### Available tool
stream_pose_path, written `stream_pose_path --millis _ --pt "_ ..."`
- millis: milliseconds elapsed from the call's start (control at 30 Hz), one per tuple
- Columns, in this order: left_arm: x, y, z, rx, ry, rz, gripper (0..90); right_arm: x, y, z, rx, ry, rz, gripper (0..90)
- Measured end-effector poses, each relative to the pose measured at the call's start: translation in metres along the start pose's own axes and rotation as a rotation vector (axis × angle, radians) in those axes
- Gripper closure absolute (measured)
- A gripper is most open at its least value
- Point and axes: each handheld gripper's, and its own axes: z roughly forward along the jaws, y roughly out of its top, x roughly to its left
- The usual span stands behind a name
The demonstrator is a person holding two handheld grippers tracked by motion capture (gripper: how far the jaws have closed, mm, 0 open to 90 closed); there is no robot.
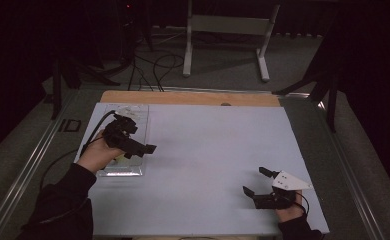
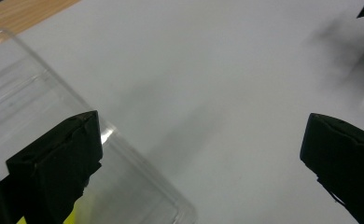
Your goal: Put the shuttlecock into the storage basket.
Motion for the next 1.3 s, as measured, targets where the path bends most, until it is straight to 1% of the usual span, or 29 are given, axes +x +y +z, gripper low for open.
stream_pose_path --millis 33,67,100,133,233,267,300,333,367,400,433,467,500,533,567,600,633,667,733,833,867,933,1000,1033,1067,1100,1200,1233,1300 --pt "0.0 0.0 0.0 0.0 0.0 0.0 0.0 0.0 0.0 0.0 0.0 0.0 0.0 9.2" --pt "-0.005 0.004 0.004 -0.004 -0.009 0.024 0.0 0.0 0.0 0.0 0.0 0.002 0.001 9.2" --pt "-0.005 0.004 0.004 -0.004 -0.009 0.024 0.0 0.0 0.0 0.0 0.0 0.002 0.001 9.2" --pt "-0.009 0.008 0.008 -0.003 -0.027 0.036 0.1 0.0 0.0 0.0 0.0 0.002 -0.001 9.2" --pt "-0.014 0.011 0.012 -0.004 -0.037 0.045 0.0 0.0 0.0 0.001 0.0 0.003 -0.001 9.2" --pt "-0.019 0.013 0.017 -0.006 -0.054 0.058 0.1 0.0 0.0 0.0 0.001 0.005 0.0 9.2" --pt "-0.019 0.013 0.017 -0.006 -0.054 0.058 0.1 0.0 0.0 0.0 0.001 0.005 0.0 9.2" --pt "-0.023 0.016 0.022 0.004 -0.069 0.069 0.0 0.0 0.0 0.0 0.0 0.004 0.001 9.2" --pt "-0.023 0.016 0.022 0.004 -0.069 0.069 0.0 0.0 0.0 0.0 0.0 0.004 0.001 9.2" --pt "-0.027 0.018 0.027 0.004 -0.073 0.086 0.1 0.0 0.0 0.0 0.0 0.005 0.001 9.2" --pt "-0.027 0.018 0.027 0.004 -0.073 0.086 0.0 0.0 0.0 0.0 0.0 0.005 0.001 9.2" --pt "-0.032 0.019 0.032 0.004 -0.086 0.093 0.0 0.0 0.0 0.0 0.003 0.006 0.002 9.2" --pt "-0.032 0.019 0.032 0.004 -0.086 0.093 0.1 0.0 0.0 0.0 0.003 0.006 0.002 9.2" --pt "-0.036 0.019 0.037 -0.003 -0.096 0.125 0.1 -0.001 0.0 0.001 0.002 0.008 0.003 9.2" --pt "-0.036 0.019 0.037 -0.003 -0.096 0.125 0.1 -0.001 0.0 0.001 0.002 0.008 0.003 9.2" --pt "-0.039 0.019 0.042 -0.008 -0.117 0.128 0.1 -0.001 0.0 0.001 0.002 0.009 0.003 9.2" --pt "-0.039 0.019 0.042 -0.008 -0.117 0.128 0.1 -0.001 0.0 0.001 0.002 0.009 0.003 9.2" --pt "-0.041 0.019 0.046 -0.016 -0.139 0.137 0.1 -0.001 0.0 0.001 0.003 0.01 0.002 9.2" --pt "-0.042 0.019 0.048 -0.016 -0.145 0.137 0.1 -0.001 0.0 0.001 0.003 0.01 0.002 9.2" --pt "-0.048 0.018 0.056 -0.017 -0.166 0.15 0.1 -0.001 0.0 0.001 0.003 0.013 0.0 9.2" --pt "-0.048 0.018 0.056 -0.017 -0.166 0.15 0.1 -0.001 0.0 0.001 0.003 0.013 0.0 9.2" --pt "-0.053 0.016 0.064 -0.025 -0.19 0.169 0.1 0.0 0.0 0.001 0.005 0.015 -0.004 9.2" --pt "-0.055 0.015 0.067 -0.019 -0.196 0.178 0.1 0.0 0.0 0.001 0.003 0.016 -0.007 9.2" --pt "-0.058 0.013 0.071 -0.018 -0.208 0.198 0.1 0.0 0.0 0.001 0.003 0.018 -0.005 9.2" --pt "-0.058 0.013 0.071 -0.018 -0.208 0.198 0.1 0.0 0.0 0.001 0.003 0.018 -0.005 9.2" --pt "-0.061 0.012 0.075 -0.018 -0.213 0.213 0.1 0.0 0.0 0.0 0.002 0.019 -0.004 9.2" --pt "-0.063 0.01 0.077 -0.024 -0.224 0.217 0.1 0.0 0.0 0.0 0.003 0.02 -0.004 9.2" --pt "-0.066 0.007 0.079 -0.018 -0.231 0.229 0.1 0.0 0.0 0.0 0.002 0.022 -0.003 9.2" --pt "-0.068 0.004 0.082 -0.013 -0.237 0.231 0.1 0.0 0.0 0.0 0.002 0.023 -0.004 9.2"
